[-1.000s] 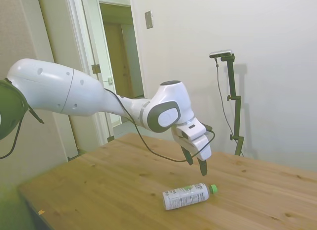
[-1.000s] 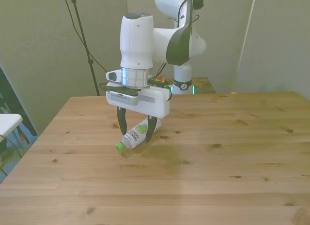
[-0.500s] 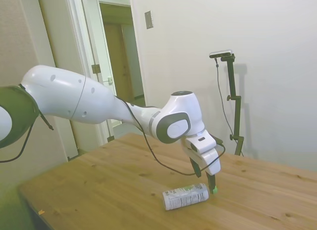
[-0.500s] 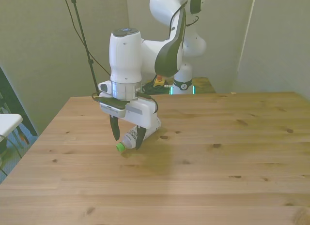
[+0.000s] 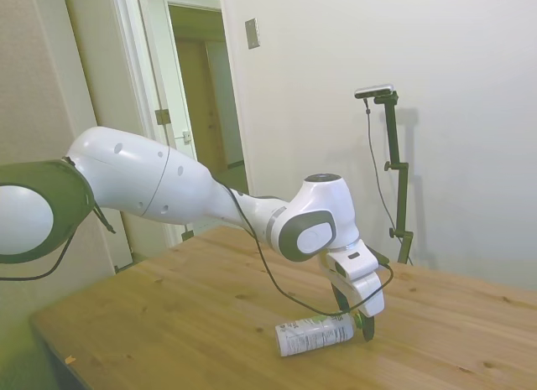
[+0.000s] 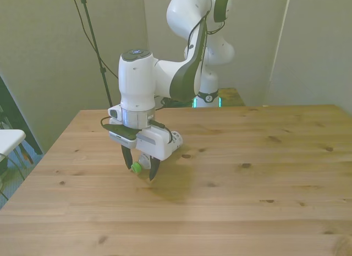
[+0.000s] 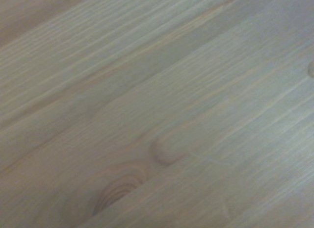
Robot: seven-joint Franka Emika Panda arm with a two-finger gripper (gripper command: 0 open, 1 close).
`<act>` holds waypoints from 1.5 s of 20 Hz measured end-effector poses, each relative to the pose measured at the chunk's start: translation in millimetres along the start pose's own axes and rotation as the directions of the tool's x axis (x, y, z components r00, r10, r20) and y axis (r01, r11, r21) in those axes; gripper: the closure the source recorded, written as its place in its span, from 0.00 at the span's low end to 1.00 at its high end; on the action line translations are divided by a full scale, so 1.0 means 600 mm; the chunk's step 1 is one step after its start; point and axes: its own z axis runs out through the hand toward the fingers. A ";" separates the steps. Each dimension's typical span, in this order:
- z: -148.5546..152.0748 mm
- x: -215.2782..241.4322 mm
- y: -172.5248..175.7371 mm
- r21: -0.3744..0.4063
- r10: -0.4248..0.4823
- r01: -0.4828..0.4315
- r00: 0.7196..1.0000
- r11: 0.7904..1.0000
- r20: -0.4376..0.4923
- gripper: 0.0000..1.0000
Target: Stand the water bottle
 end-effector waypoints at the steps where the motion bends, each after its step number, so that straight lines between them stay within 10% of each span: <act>1: 0.000 0.000 0.000 0.001 -0.001 0.001 1.000 1.000 0.001 1.00; 25: 0.003 -0.013 -0.009 -0.001 0.007 -0.007 0.996 1.000 0.085 1.00; 30: -0.075 -0.066 -0.037 0.091 -0.017 0.008 0.995 0.996 0.096 1.00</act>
